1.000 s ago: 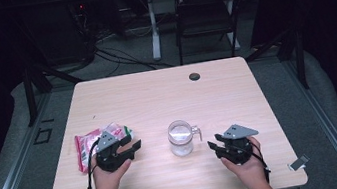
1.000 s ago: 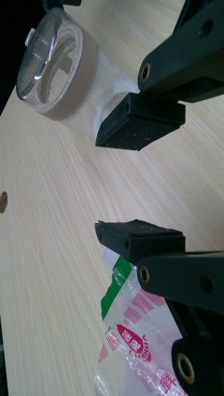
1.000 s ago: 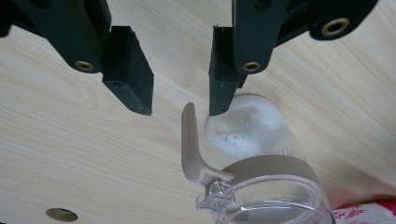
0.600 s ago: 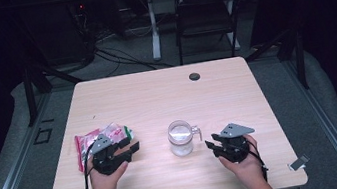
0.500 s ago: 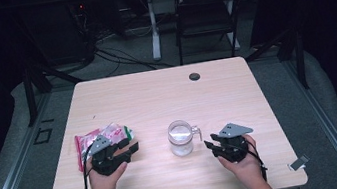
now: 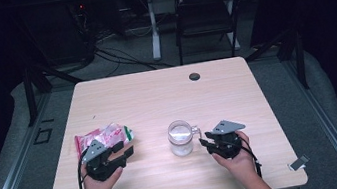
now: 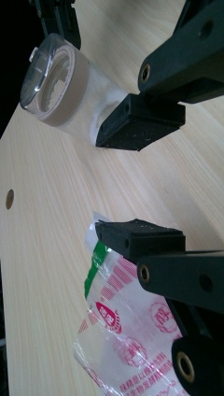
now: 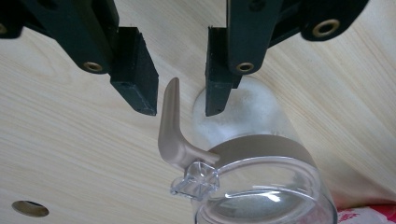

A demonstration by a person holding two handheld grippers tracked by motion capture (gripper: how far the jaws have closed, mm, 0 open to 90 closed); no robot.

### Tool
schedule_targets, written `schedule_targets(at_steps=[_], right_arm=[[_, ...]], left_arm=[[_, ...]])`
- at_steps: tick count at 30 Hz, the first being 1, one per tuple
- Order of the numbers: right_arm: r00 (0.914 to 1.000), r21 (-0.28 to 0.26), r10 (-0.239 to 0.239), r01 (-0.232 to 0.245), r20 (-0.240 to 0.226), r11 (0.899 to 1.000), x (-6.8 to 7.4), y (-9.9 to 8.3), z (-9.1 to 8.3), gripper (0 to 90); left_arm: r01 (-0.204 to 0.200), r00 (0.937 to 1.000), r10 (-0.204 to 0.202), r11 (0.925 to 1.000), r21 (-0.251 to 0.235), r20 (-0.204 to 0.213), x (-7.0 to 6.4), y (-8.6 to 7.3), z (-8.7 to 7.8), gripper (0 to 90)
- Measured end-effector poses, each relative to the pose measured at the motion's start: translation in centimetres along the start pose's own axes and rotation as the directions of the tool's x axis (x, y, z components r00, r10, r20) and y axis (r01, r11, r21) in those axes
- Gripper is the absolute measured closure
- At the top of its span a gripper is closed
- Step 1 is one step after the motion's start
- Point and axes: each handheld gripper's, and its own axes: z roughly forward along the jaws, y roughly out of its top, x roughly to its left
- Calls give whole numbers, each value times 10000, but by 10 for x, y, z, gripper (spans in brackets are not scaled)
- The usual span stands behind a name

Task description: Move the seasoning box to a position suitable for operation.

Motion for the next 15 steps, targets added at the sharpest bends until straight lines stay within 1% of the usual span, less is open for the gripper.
schedule_targets(at_steps=[1,2,3,5,6,7,8,9,10,12,15], right_arm=[[10000,15,-41,41,-4,10000,1,1,2,645],[9998,120,-218,218,21,9997,1,2,5,646],[9998,120,-218,218,21,9997,1,2,5,646],[9994,165,-308,305,164,9994,2,3,9,650],[9990,275,-373,367,227,9989,1,5,12,654],[9992,275,-313,307,240,9992,0,5,14,657],[9992,340,-284,275,282,9990,-1,6,15,659],[9992,340,-284,275,282,9990,-1,6,15,659],[9995,345,-171,162,247,9993,-3,7,19,664],[9996,398,-79,69,254,9992,-5,8,23,674],[9998,500,-26,15,214,9987,-6,9,26,682]], left_arm=[[3,10000,-3,10000,-21,-43,1,-1,-1,527],[113,9999,-113,9999,-54,-115,2,-2,-4,532],[113,9999,-113,9999,-54,-115,2,-2,-4,532],[211,9996,-213,9997,-107,-162,4,-3,-7,537],[223,9996,-225,9997,-93,-195,4,-4,-9,541],[269,9993,-273,9995,-153,-236,4,-5,-10,543],[306,9991,-309,9995,-95,-275,5,-6,-14,542],[306,9991,-309,9995,-95,-275,5,-6,-14,543],[318,9990,-324,9993,-169,-315,5,-7,-15,544],[327,9986,-333,9994,-144,-416,5,-9,-19,546],[332,9981,-340,9993,-156,-510,6,-11,-22,547]])
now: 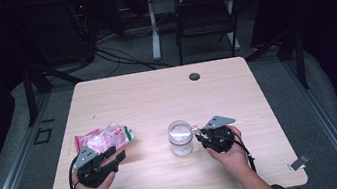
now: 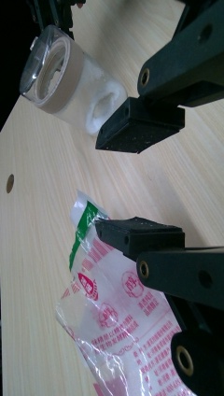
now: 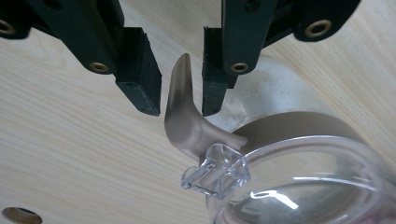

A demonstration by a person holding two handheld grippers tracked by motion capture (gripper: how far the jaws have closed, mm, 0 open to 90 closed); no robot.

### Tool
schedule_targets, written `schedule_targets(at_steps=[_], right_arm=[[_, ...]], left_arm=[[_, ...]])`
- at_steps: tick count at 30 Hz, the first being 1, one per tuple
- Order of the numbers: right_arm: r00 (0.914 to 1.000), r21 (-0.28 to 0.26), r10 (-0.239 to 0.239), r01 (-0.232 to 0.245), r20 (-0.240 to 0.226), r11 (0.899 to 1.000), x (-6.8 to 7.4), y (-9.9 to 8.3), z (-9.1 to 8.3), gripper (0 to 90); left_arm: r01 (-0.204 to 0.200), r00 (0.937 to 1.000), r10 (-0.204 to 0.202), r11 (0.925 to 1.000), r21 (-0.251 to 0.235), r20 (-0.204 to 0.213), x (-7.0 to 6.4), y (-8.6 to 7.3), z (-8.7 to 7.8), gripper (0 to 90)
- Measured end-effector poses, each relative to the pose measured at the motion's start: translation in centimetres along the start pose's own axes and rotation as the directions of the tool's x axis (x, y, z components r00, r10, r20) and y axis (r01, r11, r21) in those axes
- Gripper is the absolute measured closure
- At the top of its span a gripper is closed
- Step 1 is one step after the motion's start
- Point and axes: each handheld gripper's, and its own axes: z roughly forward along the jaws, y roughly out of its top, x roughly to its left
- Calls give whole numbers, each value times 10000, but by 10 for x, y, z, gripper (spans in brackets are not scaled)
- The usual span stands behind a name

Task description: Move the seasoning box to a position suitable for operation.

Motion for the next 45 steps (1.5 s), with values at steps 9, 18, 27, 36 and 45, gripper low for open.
schedule_targets(at_steps=[9,18,27,36,45], right_arm=[[9990,318,392,-385,-202,9988,-2,3,16,748],[10000,450,-47,44,73,9990,0,6,17,771],[9993,543,-363,366,-65,9979,4,5,13,770],[9969,542,-671,692,-405,9961,12,0,7,771],[9945,441,-740,774,-737,9960,14,-6,1,758]], left_arm=[[164,9993,-163,9999,25,-326,3,-5,-10,549],[194,9990,-197,9998,-63,-391,3,-6,-12,549],[91,9997,-92,9999,-59,-224,2,-4,-8,548],[-109,9999,108,9999,24,101,-1,1,1,549],[-198,9987,198,9998,3,475,-4,5,10,559]])
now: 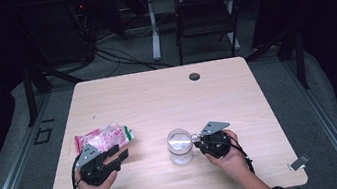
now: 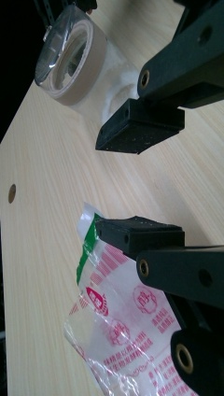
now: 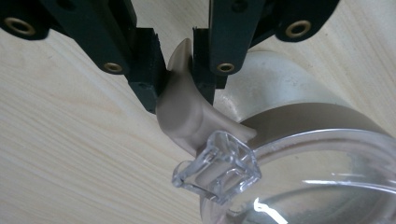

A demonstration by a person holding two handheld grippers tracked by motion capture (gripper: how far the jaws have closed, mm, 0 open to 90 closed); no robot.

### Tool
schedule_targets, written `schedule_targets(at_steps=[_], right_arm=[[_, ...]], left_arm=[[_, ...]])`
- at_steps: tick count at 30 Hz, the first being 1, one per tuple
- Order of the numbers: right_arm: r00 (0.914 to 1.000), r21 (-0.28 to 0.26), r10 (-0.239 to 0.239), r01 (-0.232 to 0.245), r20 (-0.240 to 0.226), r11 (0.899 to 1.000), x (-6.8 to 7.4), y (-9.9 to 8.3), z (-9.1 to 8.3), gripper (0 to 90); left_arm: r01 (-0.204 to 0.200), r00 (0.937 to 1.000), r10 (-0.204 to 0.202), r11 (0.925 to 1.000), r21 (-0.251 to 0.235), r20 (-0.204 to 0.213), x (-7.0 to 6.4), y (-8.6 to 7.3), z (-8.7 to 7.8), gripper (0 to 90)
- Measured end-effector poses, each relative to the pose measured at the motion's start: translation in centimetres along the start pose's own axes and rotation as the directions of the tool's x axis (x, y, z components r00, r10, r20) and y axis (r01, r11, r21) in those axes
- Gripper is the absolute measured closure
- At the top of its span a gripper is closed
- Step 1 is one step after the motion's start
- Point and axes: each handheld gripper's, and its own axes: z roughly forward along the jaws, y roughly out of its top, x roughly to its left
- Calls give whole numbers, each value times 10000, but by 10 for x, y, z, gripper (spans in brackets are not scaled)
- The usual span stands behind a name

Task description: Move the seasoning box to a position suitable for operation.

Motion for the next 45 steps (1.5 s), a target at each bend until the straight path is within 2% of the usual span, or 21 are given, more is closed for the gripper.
schedule_targets(at_steps=[2,5,10,12,13,15,16,19,21,22,23,24,25,26,28,31,34,36,39,43,45], right_arm=[[10000,-13,-39,39,75,10000,1,-2,-4,708],[9998,-56,-84,85,189,9999,3,-4,-8,686],[9996,-225,-76,81,262,9997,6,-8,-19,655],[9994,-394,-19,33,355,9992,8,-10,-26,635],[9991,-506,30,-8,431,9987,9,-10,-31,624],[9988,-849,202,-162,457,9963,10,-10,-42,597],[9977,-1081,302,-235,609,9939,10,-8,-50,575],[9956,-1214,359,-253,862,9923,10,-4,-59,563],[9943,-1370,401,-264,987,9902,9,3,-67,556],[9932,-1571,577,-414,1006,9867,9,12,-74,536],[9932,-1571,577,-414,1006,9867,9,12,-74,536],[9921,-1588,777,-614,984,9854,7,21,-77,523],[9914,-1601,794,-621,1042,9851,7,26,-79,515],[9907,-1704,856,-667,1061,9831,6,30,-79,511],[9898,-1814,944,-740,1064,9806,5,35,-80,508],[9864,-1617,1143,-945,1179,9823,1,49,-78,475],[9845,-1538,1217,-1018,1260,9828,0,53,-74,484],[9866,-1534,1224,-1051,1080,9826,0,56,-71,546],[9874,-1303,1176,-1035,1060,9861,2,57,-66,547],[9906,-1258,1068,-956,850,9874,6,55,-62,585],[9903,-1432,1157,-1039,768,9842,9,53,-63,604]], left_arm=[[89,9998,-87,9999,-78,186,-1,1,3,559],[86,9997,-84,9999,-81,242,-2,2,6,554],[5,9999,-2,9999,-158,165,-7,7,10,541],[-20,9998,24,9997,-232,177,-9,9,11,542],[25,9994,-15,9995,-308,333,-10,11,12,552],[58,9993,-54,9999,-122,375,-11,15,15,581],[-99,9999,98,9999,66,136,-13,23,19,601],[-45,9998,44,10000,61,184,-15,31,23,620],[53,9987,-53,10000,7,498,-18,41,27,619],[63,9980,-63,10000,2,630,-20,46,29,622],[46,9976,-44,10000,-17,687,-23,51,32,622],[166,9962,-159,9998,-78,859,-27,60,38,621],[166,9962,-159,9998,-78,859,-27,60,38,622],[377,9946,-371,9993,-42,971,-31,67,47,624],[370,9938,-371,9993,25,1047,-32,71,52,627],[357,9918,-363,9993,71,1228,-37,77,62,635],[120,9915,-139,9998,156,1294,-40,82,70,649],[41,9911,-70,9998,217,1327,-42,83,73,650],[-107,9897,62,9995,304,1429,-42,81,76,663],[-593,9883,497,9963,627,1442,-46,73,77,706],[-884,9872,765,9928,808,1397,-47,70,75,722]])
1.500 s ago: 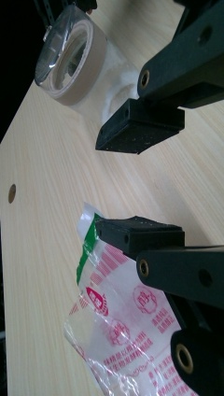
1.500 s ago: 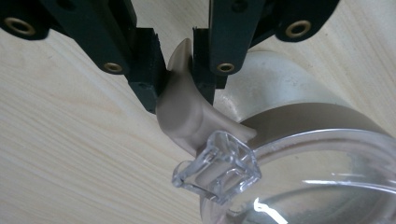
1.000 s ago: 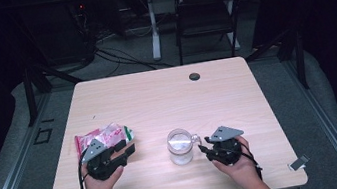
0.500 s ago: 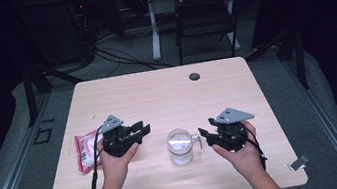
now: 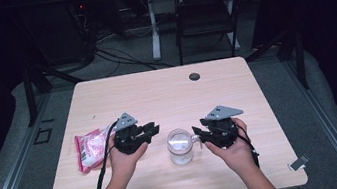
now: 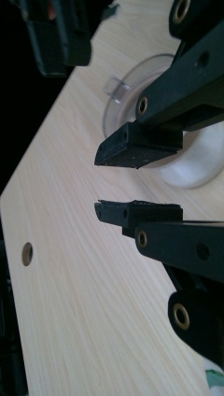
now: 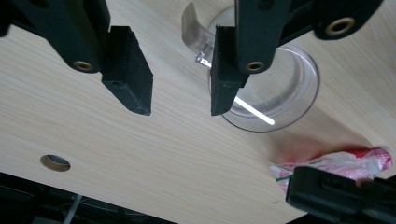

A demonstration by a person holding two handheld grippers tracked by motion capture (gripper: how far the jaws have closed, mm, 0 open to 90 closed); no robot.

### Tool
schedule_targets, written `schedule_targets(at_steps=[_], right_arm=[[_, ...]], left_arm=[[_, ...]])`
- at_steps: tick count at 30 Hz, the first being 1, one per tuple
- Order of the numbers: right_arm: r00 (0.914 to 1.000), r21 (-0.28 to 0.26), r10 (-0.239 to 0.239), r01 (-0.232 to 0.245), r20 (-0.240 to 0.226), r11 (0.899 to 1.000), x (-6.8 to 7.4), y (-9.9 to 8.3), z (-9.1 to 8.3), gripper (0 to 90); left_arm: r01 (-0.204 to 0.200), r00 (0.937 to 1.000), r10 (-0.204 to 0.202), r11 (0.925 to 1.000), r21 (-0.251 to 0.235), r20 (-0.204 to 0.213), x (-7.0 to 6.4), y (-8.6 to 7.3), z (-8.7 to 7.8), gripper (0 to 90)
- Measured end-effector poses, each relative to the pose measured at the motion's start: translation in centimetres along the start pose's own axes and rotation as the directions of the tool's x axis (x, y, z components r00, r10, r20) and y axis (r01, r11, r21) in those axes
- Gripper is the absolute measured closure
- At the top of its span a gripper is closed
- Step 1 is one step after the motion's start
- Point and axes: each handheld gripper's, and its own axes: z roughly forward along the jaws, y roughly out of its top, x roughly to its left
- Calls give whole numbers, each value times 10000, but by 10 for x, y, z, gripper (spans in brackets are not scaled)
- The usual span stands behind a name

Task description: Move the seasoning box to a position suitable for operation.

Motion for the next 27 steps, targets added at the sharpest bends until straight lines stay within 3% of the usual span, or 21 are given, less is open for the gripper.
schedule_targets(at_steps=[1,3,13,18,23,27], right_arm=[[9998,-155,179,-181,-113,9997,3,-3,-1,619],[9997,-127,167,-169,-204,9998,3,-4,-2,623],[9981,-6,604,-604,107,9982,0,-16,4,654],[9946,134,1030,-1029,-95,9946,-2,-18,5,693],[9933,234,1135,-1130,-206,9933,-3,-16,3,729],[9937,346,1094,-1085,-234,9935,-2,-17,5,749]], left_arm=[[-24,9997,23,10000,57,241,-1,-3,0,740],[-86,9995,82,9999,136,303,-2,-4,0,745],[7,9972,-40,9990,448,749,-3,-13,7,765],[272,9963,-316,9981,557,794,-5,-15,8,829],[14,9980,-60,9974,715,632,-7,-15,3,862],[-111,9972,76,9989,461,743,-8,-23,-1,871]])
